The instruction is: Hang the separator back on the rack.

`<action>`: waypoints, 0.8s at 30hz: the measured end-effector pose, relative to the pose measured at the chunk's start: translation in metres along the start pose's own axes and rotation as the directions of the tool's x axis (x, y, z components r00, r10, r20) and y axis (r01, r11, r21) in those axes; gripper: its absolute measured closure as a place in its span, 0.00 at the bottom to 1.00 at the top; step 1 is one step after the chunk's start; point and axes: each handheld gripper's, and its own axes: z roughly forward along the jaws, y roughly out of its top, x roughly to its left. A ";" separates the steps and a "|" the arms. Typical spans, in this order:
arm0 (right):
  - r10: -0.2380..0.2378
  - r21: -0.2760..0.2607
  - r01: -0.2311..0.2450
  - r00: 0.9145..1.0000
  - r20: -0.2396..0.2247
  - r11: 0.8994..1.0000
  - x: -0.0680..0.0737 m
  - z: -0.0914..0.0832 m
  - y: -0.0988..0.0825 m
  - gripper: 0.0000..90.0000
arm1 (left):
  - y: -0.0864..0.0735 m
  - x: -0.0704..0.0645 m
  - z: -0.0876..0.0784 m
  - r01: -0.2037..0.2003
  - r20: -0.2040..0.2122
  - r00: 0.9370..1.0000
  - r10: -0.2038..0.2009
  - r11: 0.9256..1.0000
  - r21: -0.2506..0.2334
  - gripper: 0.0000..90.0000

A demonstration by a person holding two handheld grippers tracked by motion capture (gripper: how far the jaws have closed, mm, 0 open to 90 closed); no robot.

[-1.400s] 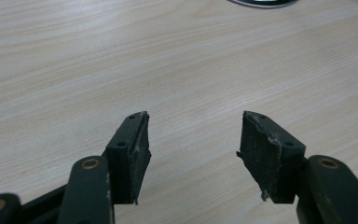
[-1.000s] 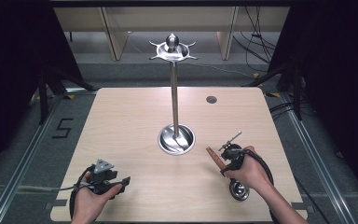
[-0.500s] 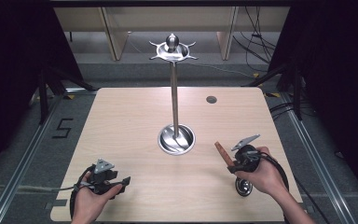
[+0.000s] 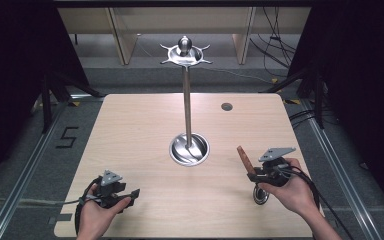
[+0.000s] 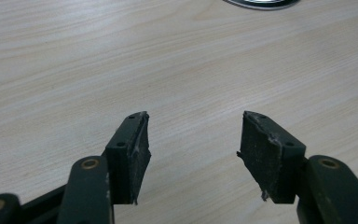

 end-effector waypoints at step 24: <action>-0.043 -0.160 0.046 0.999 0.021 0.986 -0.007 -0.018 0.011 0.77 | 0.000 0.001 -0.001 -0.004 0.001 1.000 0.004 1.000 -0.013 0.46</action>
